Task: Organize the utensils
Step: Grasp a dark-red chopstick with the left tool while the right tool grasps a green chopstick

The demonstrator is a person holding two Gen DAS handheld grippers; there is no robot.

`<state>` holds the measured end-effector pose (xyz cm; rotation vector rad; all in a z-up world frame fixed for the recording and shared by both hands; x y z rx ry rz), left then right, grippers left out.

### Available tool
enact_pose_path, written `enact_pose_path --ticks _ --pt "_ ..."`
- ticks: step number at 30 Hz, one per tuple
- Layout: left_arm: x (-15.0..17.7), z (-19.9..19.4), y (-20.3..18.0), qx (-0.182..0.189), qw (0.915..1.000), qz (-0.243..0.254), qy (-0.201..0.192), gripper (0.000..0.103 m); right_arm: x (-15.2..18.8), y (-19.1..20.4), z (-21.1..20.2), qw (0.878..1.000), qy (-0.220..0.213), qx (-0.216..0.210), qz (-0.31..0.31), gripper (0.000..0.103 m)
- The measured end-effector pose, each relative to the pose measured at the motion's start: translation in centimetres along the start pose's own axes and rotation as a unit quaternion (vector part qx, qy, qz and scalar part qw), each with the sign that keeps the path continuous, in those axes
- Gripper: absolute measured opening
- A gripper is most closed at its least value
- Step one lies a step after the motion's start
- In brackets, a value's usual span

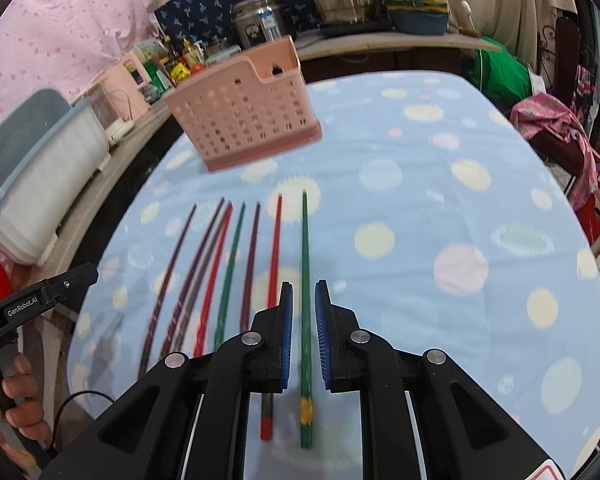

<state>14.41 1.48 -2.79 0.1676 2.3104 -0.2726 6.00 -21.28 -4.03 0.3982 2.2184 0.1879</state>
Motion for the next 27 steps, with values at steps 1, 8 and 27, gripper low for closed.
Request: enact_pose_path --ticks 1,8,27 --pt "0.6 0.0 0.0 0.0 1.0 0.002 0.004 0.05 0.7 -0.1 0.0 1.0 0.006 0.001 0.0 0.014" --pt "4.4 0.2 0.2 -0.012 0.9995 0.021 0.019 0.05 4.0 -0.4 -0.3 0.999 0.026 0.012 -0.015 0.014" --pt "7.9 1.4 0.3 -0.019 0.9983 0.037 0.04 0.051 6.0 0.2 -0.7 0.999 0.036 0.01 -0.028 0.028"
Point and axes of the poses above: each gripper's, at about its wrist camera, not at the fingertips, and z roughly the way its jaws point, y to its left, x to its underside, the point moved 7 cm from there along z, roughly the way its jaws point, and after that the axes turned 13 degrees about -y, right-handed, at the moved point
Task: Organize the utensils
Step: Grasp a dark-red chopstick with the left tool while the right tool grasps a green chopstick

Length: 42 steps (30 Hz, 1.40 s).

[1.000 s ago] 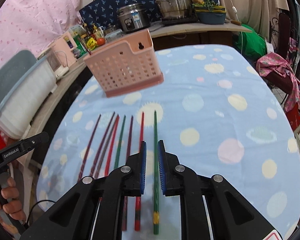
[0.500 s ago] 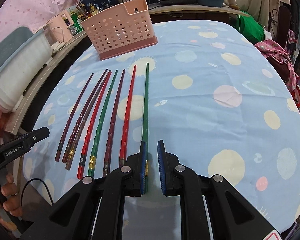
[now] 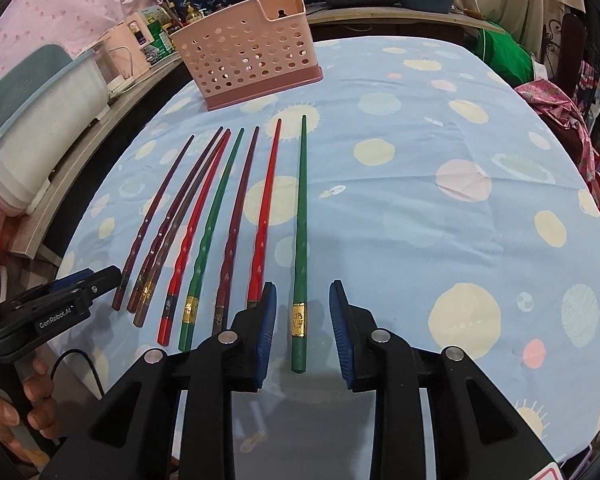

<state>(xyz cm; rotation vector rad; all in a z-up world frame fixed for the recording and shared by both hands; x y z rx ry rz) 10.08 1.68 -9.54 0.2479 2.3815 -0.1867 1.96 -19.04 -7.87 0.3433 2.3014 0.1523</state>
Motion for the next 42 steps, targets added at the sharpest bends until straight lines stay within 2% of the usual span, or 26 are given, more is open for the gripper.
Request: enact_pose_path --ticks 5,13,23,29,31,35,37,39,42 --pt "0.8 0.7 0.0 -0.002 0.9999 0.003 0.011 0.052 0.8 0.3 0.4 1.0 0.009 0.001 -0.006 0.028" --pt "0.8 0.9 -0.1 -0.005 0.9999 0.014 0.002 0.057 1.1 0.2 0.8 1.0 0.01 0.005 -0.01 0.028" --pt "1.1 0.7 -0.2 -0.008 0.9997 0.021 -0.002 0.055 1.2 0.1 0.8 1.0 0.007 0.011 -0.013 0.022" --pt "1.0 0.6 0.0 -0.01 0.9998 0.019 -0.003 0.043 1.3 0.1 0.7 1.0 0.004 0.015 -0.02 0.019" --pt "1.0 0.5 0.0 -0.009 0.9997 0.02 -0.003 0.033 1.4 0.0 0.7 1.0 0.003 0.015 -0.021 0.017" --pt "0.9 0.5 0.0 -0.009 0.9997 0.023 -0.003 0.024 1.4 -0.2 0.6 1.0 0.002 0.016 -0.019 0.013" --pt "0.9 0.5 0.0 -0.008 0.9997 0.024 -0.002 0.014 1.4 -0.2 0.6 1.0 0.002 0.016 -0.019 0.011" --pt "0.9 0.5 -0.1 -0.006 0.9997 0.025 -0.001 0.01 1.4 -0.3 0.6 1.0 0.002 0.015 -0.018 0.008" --pt "0.9 0.6 -0.1 -0.005 0.9996 0.027 0.0 0.01 1.4 -0.3 0.6 1.0 0.002 0.015 -0.019 0.008"
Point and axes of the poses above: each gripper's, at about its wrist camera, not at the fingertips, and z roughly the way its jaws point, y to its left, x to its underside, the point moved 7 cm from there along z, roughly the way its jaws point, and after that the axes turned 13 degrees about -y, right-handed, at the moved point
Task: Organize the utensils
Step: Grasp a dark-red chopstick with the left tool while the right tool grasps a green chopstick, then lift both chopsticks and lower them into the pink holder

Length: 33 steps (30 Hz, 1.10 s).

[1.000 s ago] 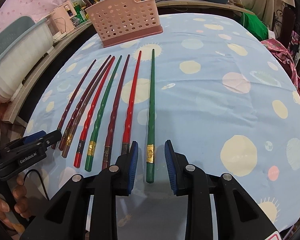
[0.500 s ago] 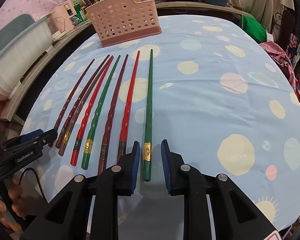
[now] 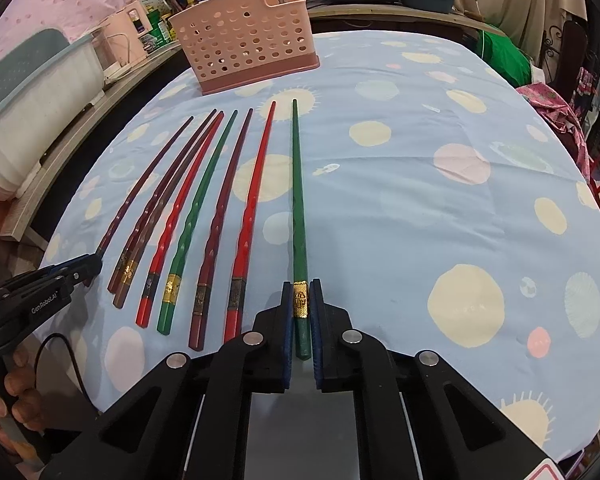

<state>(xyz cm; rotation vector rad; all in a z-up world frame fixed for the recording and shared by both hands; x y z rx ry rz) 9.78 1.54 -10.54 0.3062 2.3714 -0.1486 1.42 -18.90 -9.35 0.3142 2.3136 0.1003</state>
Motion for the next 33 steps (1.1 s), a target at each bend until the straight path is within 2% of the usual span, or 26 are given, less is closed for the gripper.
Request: enact_pose_path --ticks 5,13,19,33 --pt "0.07 -0.01 -0.12 0.004 1.0 0.0 0.004 0.009 0.12 -0.15 -0.08 1.0 -0.004 0.001 0.0 0.008" --pt "0.15 -0.15 0.46 0.029 0.9988 -0.033 0.02 0.007 0.27 -0.06 -0.17 1.0 -0.006 0.005 0.002 0.008" --pt "0.05 -0.01 0.82 0.044 0.9977 -0.04 0.032 0.007 0.28 0.08 -0.16 1.0 -0.004 0.014 0.009 0.008" --pt "-0.33 0.43 0.63 0.065 0.996 -0.031 0.052 0.007 0.3 0.04 -0.13 0.999 -0.008 0.034 0.033 0.008"
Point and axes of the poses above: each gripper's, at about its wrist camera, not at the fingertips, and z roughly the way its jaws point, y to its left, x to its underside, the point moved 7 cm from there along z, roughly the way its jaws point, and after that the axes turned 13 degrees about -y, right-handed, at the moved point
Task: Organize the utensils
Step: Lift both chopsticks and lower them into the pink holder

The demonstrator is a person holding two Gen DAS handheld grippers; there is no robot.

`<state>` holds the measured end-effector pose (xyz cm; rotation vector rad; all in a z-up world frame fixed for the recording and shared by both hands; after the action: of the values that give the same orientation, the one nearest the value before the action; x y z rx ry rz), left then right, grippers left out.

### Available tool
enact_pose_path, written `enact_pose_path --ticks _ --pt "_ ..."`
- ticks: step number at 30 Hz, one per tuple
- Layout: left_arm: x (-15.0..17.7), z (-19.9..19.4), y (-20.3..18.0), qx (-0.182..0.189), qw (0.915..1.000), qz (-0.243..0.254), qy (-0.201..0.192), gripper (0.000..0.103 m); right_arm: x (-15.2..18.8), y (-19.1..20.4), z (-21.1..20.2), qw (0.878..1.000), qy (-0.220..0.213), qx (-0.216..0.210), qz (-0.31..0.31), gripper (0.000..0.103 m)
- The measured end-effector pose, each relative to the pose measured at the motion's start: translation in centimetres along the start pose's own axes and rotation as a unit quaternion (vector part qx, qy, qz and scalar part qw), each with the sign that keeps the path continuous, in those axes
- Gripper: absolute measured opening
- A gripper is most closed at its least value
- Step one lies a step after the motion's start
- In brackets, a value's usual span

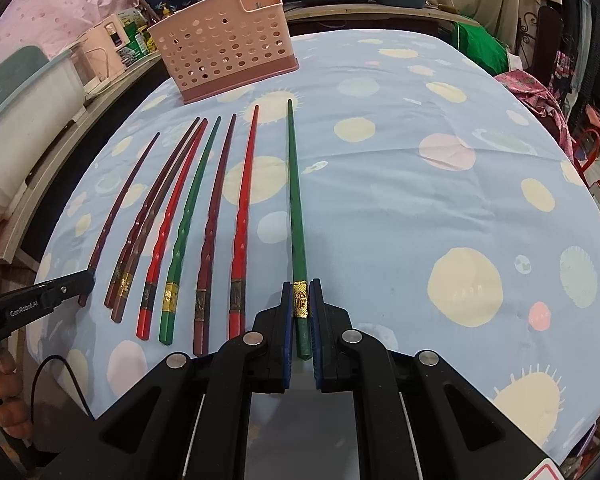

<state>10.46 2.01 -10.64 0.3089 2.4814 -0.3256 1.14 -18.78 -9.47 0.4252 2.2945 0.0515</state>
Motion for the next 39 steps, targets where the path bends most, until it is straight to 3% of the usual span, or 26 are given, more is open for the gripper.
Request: enact_pose_path --ticks 4,15,27,39 --pt "-0.4 -0.2 -0.3 -0.001 1.0 -0.004 -0.005 0.007 -0.1 -0.2 -0.2 1.0 0.006 -0.007 0.002 0.008" --pt "-4.9 -5.0 -1.6 0.0 0.9964 -0.019 -0.083 0.007 -4.2 0.2 -2.9 0.999 -0.037 -0.038 -0.007 0.007" --pt "-15.4 -11.1 -2.2 -0.019 0.9816 -0.021 -0.189 0.007 -15.0 -0.3 -5.7 0.989 -0.127 -0.07 0.013 0.007" --pt "-25.7 -14.2 -4.5 -0.014 0.9622 -0.009 -0.272 0.007 -24.1 0.4 -5.2 0.978 -0.184 -0.097 0.033 0.007"
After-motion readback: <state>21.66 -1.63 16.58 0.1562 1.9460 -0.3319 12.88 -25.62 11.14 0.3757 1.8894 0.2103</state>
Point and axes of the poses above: each gripper's, at about its wrist camera, not at the fingertips, and z roughly the way its jaws point, y to its left, x to its underside, the point moved 7 cm from there along z, roughly the way its jaws point, and after that the axes turned 13 degrees about -y, right-handed, at the moved point
